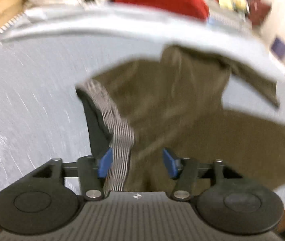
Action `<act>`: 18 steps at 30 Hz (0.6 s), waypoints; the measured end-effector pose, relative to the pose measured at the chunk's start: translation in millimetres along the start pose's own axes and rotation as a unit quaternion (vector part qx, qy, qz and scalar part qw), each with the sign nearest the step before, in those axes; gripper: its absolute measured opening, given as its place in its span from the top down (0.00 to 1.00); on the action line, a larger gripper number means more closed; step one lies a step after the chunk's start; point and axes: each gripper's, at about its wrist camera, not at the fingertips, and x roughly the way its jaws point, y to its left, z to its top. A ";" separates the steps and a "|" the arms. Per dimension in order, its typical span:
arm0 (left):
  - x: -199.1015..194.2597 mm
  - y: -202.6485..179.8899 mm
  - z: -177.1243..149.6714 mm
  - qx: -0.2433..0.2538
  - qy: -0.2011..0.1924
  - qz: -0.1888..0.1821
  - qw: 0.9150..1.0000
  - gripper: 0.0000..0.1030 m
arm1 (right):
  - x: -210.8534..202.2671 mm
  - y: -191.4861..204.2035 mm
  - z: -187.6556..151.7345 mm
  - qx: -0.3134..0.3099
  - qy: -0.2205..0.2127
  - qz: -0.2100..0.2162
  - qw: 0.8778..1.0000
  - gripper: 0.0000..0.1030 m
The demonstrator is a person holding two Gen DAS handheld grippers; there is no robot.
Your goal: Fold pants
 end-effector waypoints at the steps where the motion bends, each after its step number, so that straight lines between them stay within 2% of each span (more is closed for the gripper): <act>1: -7.8 -4.0 1.3 0.000 -0.021 0.010 1.000 0.37 | -7.7 4.6 3.3 -0.002 -0.008 0.005 1.000 0.56; 5: -37.2 -24.7 7.6 0.021 -0.097 0.037 0.994 0.34 | -42.4 30.4 17.3 -0.004 -0.054 0.054 0.997 0.56; 9: -58.3 -38.5 16.1 0.024 -0.138 0.073 0.987 0.34 | -61.1 61.8 17.2 0.002 -0.097 0.109 0.989 0.56; 13: -80.7 -50.6 27.3 0.003 -0.160 0.070 0.985 0.34 | -48.3 91.6 0.3 -0.053 -0.069 0.134 0.987 0.56; 15: -88.0 -58.8 32.3 -0.003 -0.171 0.057 0.984 0.44 | -29.6 105.9 -5.8 -0.081 -0.025 0.142 0.986 0.59; 17: -89.3 -70.6 36.6 0.004 -0.171 0.048 0.984 0.74 | -19.2 119.3 -4.1 -0.083 -0.010 0.148 0.985 0.67; 18: -88.4 -77.9 38.6 0.011 -0.169 0.046 0.984 0.81 | -15.0 125.7 -1.4 -0.086 -0.012 0.156 0.984 0.71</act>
